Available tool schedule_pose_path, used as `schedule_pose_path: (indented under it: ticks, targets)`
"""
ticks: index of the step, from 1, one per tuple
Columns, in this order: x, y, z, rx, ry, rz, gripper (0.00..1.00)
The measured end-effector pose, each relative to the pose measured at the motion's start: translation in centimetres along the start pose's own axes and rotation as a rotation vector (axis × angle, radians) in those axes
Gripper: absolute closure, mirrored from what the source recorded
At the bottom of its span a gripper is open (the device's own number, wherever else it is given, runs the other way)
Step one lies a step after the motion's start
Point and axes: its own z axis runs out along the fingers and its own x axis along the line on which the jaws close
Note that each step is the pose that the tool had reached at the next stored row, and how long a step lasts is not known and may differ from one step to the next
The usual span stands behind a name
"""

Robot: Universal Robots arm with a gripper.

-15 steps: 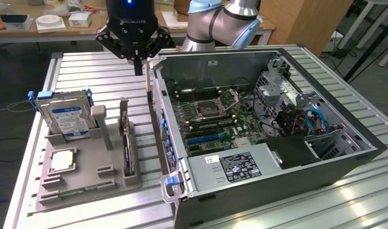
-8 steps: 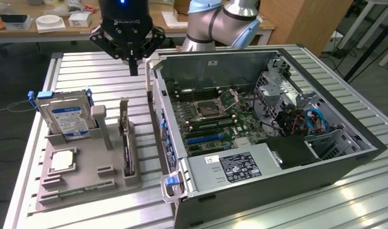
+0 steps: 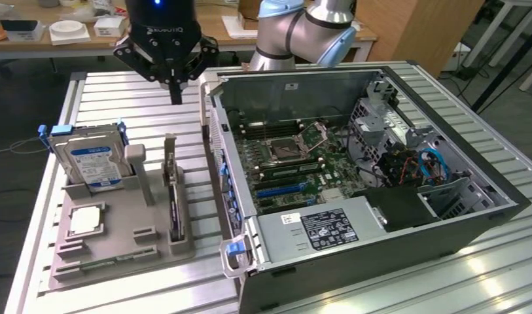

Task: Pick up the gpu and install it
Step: 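Reach for the gpu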

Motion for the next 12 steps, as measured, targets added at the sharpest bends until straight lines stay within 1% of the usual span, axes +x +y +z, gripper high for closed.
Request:
schedule_pose_path:
  ticks: [12]
  targets:
    - [1.4, -0.10, -0.04, 0.0000, 0.0000, 0.000, 0.89]
